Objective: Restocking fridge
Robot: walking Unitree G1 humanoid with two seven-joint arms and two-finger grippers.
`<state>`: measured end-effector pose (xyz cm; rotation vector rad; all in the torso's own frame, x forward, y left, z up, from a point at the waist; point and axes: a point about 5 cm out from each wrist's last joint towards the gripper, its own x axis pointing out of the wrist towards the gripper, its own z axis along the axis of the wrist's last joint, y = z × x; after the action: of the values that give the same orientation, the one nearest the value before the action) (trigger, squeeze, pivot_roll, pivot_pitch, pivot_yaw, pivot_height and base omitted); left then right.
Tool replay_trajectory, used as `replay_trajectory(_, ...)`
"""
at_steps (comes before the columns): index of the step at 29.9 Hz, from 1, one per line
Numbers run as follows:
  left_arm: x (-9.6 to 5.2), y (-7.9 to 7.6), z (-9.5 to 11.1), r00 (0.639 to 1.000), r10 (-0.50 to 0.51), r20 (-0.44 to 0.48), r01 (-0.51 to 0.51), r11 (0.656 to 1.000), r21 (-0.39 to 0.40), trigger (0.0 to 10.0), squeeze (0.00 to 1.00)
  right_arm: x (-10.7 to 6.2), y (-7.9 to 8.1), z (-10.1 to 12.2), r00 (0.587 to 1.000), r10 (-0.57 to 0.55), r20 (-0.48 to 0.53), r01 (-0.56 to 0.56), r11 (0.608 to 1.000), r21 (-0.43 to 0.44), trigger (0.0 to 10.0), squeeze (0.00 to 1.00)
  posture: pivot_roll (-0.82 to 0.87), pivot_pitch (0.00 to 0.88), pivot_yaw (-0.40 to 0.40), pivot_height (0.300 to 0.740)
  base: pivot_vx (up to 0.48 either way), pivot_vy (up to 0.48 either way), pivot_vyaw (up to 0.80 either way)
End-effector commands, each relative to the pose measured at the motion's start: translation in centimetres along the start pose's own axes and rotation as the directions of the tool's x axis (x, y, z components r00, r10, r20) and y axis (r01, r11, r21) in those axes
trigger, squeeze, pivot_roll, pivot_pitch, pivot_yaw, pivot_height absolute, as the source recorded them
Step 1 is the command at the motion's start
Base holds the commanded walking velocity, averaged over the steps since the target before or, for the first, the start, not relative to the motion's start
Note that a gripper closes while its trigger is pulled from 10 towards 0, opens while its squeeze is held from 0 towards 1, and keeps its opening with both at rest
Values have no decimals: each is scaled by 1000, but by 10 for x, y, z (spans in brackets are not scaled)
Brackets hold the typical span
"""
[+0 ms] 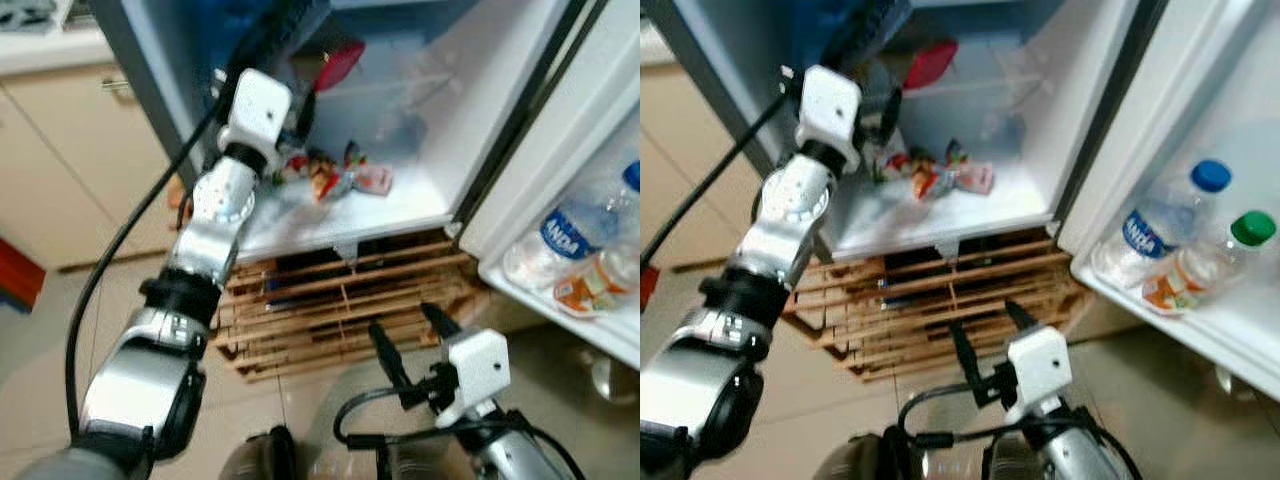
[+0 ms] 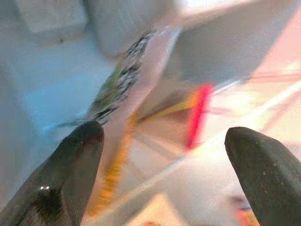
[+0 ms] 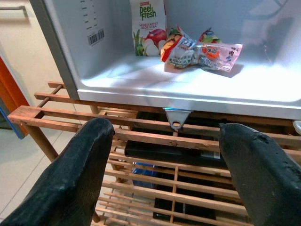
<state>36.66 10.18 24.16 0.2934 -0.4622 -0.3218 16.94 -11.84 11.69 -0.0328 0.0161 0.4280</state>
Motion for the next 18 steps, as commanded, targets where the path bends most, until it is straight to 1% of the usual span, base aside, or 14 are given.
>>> replay_trajectory(1,-6,-15,22,995,-69,70,71,997,-21,10000,0,7,-3,-4,1000,6,10,-6,1000,9,10000,0,-193,91,34,740,0,0,0)
replay_trajectory(2,-6,-15,22,995,-69,70,71,997,-21,10000,0,7,-3,-4,1000,6,10,-6,1000,9,10000,0,-193,91,34,740,0,0,0)
replay_trajectory(4,-11,-21,38,986,-77,145,85,995,-51,10000,0,14,-4,-3,999,16,29,-17,1000,3,10000,0,-182,67,32,740,0,0,0)
replay_trajectory(5,-11,-21,38,986,-77,145,85,995,-51,10000,0,14,-4,-3,999,16,29,-17,1000,3,10000,0,-182,67,32,740,0,0,0)
replay_trajectory(8,-25,-26,41,987,-76,144,95,987,-128,10000,0,22,-6,-2,999,13,52,-13,1000,-6,10000,0,-175,32,39,740,0,0,0)
replay_trajectory(9,-49,-31,31,995,-80,63,91,975,-202,10000,0,26,-10,0,998,1,70,0,1000,-12,10000,0,-173,10,43,740,0,0,0)
replay_trajectory(10,-63,-33,22,996,-92,4,90,971,-222,10000,0,27,-12,1,997,-10,78,11,1000,-14,10000,0,-170,0,44,740,0,0,0)
replay_trajectory(11,-63,-33,22,996,-92,4,90,971,-222,10000,0,27,-12,1,997,-10,78,11,1000,-14,10000,0,-170,0,44,740,0,0,0)
replay_trajectory(12,-89,-37,9,990,-114,-78,91,963,-253,10000,0,26,-19,0,996,-43,82,44,999,-11,10000,0,-162,0,42,740,0,0,0)
replay_trajectory(13,-89,-37,9,990,-114,-78,91,963,-253,10000,0,26,-19,0,996,-43,82,44,999,-11,10000,0,-162,0,42,740,0,0,0)
replay_trajectory(15,-110,-38,3,984,-124,-126,90,965,-246,10000,0,23,-26,-4,994,-79,74,80,997,-3,10000,0,-146,0,35,740,0,0,0)
replay_trajectory(16,-110,-38,3,984,-124,-126,90,965,-246,10000,0,23,-26,-4,994,-79,74,80,997,-3,10000,0,-146,0,35,740,0,0,0)
replay_trajectory(17,-129,-35,-5,978,-111,-177,68,970,-233,10000,0,18,-35,-13,993,-111,48,111,994,-5,10000,0,-134,0,30,740,0,0,0)
replay_trajectory(18,-140,-34,-10,976,-98,-195,51,972,-230,10000,0,16,-39,-17,992,-122,37,122,992,-9,10000,0,-133,0,29,740,0,0,0)
